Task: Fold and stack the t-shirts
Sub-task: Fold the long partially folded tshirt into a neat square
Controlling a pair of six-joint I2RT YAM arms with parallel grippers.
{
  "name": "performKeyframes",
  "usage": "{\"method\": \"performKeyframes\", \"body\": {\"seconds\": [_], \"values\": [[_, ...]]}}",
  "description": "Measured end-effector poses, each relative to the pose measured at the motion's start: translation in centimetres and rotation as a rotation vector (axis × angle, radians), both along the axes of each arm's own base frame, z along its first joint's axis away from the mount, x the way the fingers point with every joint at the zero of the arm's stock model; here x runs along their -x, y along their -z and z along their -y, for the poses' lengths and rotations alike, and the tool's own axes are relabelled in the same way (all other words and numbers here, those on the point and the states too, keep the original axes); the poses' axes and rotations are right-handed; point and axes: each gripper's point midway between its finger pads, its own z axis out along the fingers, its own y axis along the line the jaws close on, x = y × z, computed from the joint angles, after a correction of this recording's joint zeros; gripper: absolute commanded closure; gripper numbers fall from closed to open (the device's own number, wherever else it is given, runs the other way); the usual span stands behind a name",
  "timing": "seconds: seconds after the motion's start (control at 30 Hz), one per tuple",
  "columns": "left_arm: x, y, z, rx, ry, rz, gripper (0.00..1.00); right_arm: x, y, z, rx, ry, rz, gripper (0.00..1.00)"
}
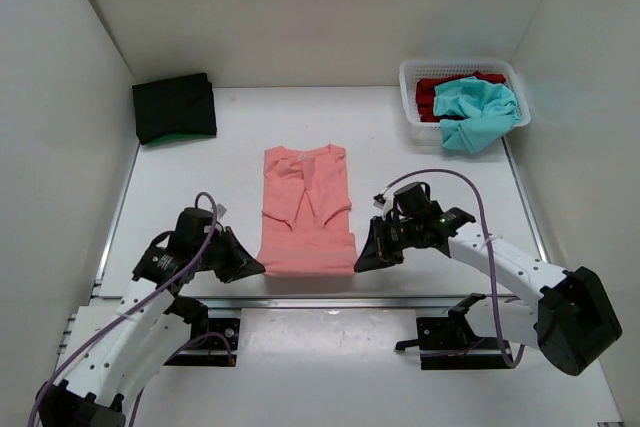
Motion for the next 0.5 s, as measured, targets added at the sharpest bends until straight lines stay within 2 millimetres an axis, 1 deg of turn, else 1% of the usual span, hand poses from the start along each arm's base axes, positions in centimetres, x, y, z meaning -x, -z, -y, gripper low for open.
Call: {"method": "performKeyframes", "body": {"seconds": [0.1, 0.2, 0.3, 0.37, 0.5], "values": [[-0.1, -0.8, 0.1, -0.002, 0.003, -0.042, 1.00, -0.6, -1.3, 0.1, -0.003, 0.013, -0.017, 1.00], [-1.7, -2.5, 0.3, -0.005, -0.009, -0.030, 1.00, -2.6, -3.1, 0.0, -0.007, 0.024, 0.000, 1.00], [-4.1, -3.9, 0.0, -0.011, -0.041, -0.014, 1.00, -6.0, -5.3, -0.4, -0.015, 0.030, 0.041, 1.00], [-6.0, -4.5, -0.1, -0.019, -0.060, -0.013, 1.00, -8.6, -6.4, -0.6, -0.013, 0.029, 0.068, 1.00], [-10.4, -5.6, 0.0, -0.030, -0.096, 0.004, 1.00, -14.1, -7.4, -0.7, -0.002, 0.033, 0.105, 1.00]]}}
